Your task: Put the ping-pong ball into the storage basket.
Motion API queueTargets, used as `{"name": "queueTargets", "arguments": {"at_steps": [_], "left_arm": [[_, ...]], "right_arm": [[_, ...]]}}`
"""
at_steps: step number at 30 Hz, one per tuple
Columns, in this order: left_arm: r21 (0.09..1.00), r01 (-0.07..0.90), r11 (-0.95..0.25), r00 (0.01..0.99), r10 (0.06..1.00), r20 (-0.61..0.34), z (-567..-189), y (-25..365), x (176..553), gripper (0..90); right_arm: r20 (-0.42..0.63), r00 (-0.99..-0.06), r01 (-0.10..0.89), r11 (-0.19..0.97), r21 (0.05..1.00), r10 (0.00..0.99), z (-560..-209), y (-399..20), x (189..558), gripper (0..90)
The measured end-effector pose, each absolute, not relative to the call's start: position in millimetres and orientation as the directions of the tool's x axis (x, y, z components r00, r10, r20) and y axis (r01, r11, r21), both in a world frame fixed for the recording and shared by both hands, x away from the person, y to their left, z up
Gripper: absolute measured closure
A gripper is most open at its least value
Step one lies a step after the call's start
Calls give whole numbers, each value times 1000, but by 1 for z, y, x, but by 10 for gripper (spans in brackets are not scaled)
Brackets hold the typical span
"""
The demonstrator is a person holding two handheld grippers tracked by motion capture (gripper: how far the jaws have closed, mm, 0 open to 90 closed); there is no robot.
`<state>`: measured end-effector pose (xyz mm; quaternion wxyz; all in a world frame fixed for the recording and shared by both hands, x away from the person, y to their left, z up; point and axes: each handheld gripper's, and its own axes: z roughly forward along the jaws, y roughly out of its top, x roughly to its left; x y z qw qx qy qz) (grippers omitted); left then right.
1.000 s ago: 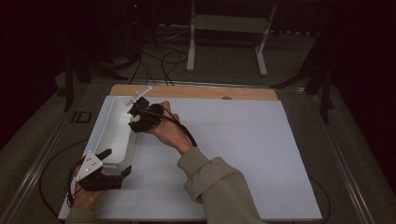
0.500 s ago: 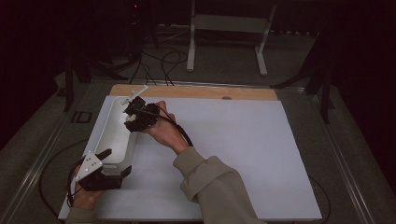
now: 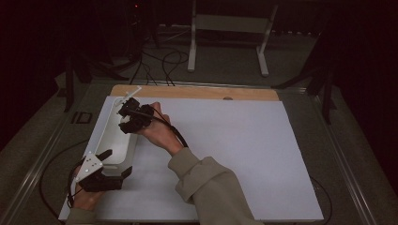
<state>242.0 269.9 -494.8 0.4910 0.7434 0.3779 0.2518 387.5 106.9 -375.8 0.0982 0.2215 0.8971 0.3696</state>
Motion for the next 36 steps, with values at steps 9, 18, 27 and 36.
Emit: {"name": "queueTargets", "arguments": {"at_steps": [9,18,27,36], "left_arm": [[922,314,-227,590,808,-2,-495,270,242,34],[922,314,-224,590,807,-5,-495,270,242,32],[924,312,-222,591,807,-6,-495,271,242,32],[924,313,-219,593,805,-10,-495,271,242,32]], "right_arm": [[1,-871,346,613,711,491,-379,113,390,501],[2,-865,352,605,715,502,-379,122,390,501],[-2,-868,350,614,707,497,-382,128,392,501],[2,-867,356,616,702,499,-385,134,392,500]]}}
